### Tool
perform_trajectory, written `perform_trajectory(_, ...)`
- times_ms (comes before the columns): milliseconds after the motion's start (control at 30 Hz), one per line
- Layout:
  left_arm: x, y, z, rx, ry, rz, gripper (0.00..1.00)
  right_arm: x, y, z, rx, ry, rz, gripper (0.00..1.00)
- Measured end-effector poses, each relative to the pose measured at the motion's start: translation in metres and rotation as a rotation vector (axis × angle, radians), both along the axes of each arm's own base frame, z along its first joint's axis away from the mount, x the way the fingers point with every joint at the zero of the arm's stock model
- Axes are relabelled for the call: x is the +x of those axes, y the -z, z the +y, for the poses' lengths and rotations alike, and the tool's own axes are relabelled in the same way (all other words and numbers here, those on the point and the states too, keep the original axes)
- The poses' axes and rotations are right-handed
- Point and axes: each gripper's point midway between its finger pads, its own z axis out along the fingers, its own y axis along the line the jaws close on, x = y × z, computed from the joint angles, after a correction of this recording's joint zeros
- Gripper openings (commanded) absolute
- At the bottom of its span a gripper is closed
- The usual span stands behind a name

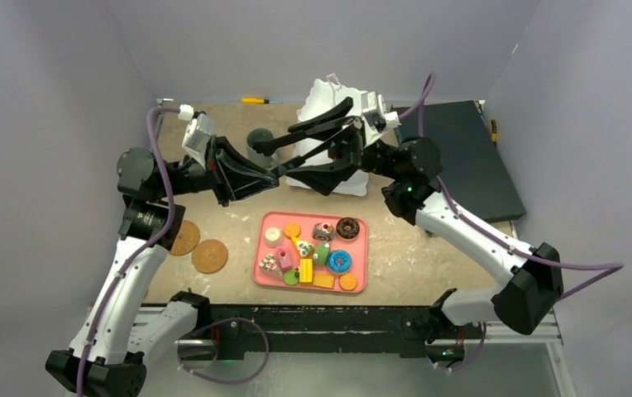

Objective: Serve the afternoon tea

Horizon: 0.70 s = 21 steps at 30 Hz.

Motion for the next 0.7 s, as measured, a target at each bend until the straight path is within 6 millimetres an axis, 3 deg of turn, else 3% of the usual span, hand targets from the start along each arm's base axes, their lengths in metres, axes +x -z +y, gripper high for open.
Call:
perform_trajectory(200, 0.002, 0.0, 0.0, 0.003, -0.01, -0.027, 0.0, 0.001, 0.007, 0.013, -0.009, 0.01, 0.057, 0.99)
perform_trajectory(700, 0.004, 0.001, -0.001, 0.009, -0.032, -0.065, 0.0, 0.012, 0.019, 0.013, -0.039, 0.082, 0.099, 0.97)
